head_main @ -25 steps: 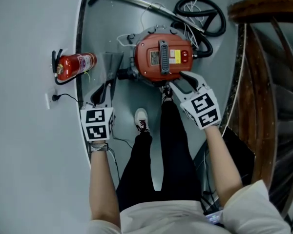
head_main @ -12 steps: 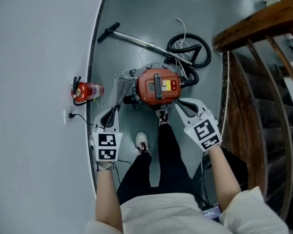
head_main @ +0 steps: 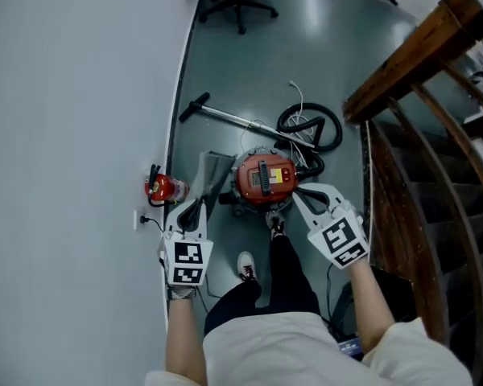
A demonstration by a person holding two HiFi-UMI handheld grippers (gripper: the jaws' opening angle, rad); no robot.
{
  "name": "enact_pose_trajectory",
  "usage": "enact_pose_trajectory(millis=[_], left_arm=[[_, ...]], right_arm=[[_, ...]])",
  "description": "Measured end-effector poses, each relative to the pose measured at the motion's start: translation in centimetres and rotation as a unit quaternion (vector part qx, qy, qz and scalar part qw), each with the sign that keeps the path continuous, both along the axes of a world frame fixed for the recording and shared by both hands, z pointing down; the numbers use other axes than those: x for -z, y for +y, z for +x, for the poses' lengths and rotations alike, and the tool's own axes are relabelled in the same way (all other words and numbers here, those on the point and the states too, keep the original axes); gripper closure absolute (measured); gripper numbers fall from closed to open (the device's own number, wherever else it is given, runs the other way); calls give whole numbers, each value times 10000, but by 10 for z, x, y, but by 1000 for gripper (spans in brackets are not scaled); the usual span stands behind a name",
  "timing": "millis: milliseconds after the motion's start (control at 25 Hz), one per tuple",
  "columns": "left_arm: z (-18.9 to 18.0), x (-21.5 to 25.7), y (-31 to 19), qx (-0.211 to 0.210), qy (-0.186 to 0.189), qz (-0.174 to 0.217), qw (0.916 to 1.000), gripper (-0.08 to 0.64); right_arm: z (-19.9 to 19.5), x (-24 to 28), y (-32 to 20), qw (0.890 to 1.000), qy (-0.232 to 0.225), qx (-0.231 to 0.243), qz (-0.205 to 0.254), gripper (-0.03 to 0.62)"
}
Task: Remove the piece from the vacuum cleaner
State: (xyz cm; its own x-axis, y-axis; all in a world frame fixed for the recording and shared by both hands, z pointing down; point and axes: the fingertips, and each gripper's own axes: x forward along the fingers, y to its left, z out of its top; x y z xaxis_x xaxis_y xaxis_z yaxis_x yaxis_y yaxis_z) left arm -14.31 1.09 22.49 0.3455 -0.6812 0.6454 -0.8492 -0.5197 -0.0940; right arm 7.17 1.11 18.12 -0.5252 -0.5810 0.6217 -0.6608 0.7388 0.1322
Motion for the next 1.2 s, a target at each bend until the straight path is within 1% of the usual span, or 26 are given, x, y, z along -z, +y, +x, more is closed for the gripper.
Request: enact_pose_trajectory(millis=[80, 200, 400, 560, 680, 960, 1080, 1200], left_arm=[[3, 24, 3, -96, -10, 167, 9998, 532], [7, 63, 2, -199, -26, 521, 9984, 532], [16, 126, 11, -331, 4, 1051, 9939, 532], [25, 172, 12, -445, 9, 1394, 9892, 532], [31, 206, 13, -456, 20, 1689, 9846, 532], [45, 284, 23, -610, 95, 2341, 9703, 532], [49, 304, 27, -705, 97, 2522, 9651, 532], [50, 322, 35, -780, 22, 2678, 9603, 532]], right_arm=[[-1, 25, 3, 9999, -28, 6, 165, 558], [-1, 62, 0, 9988, -1, 94, 479, 558], [2, 120, 9, 9956, 2, 133, 931, 558], [7, 159, 17, 9921, 62, 167, 1241, 560], [11, 188, 23, 9895, 54, 127, 1441, 560], [6, 248, 37, 9817, 3, 162, 1895, 561], [5, 270, 41, 9784, -46, 186, 2060, 563], [4, 288, 46, 9754, -49, 150, 2198, 563]])
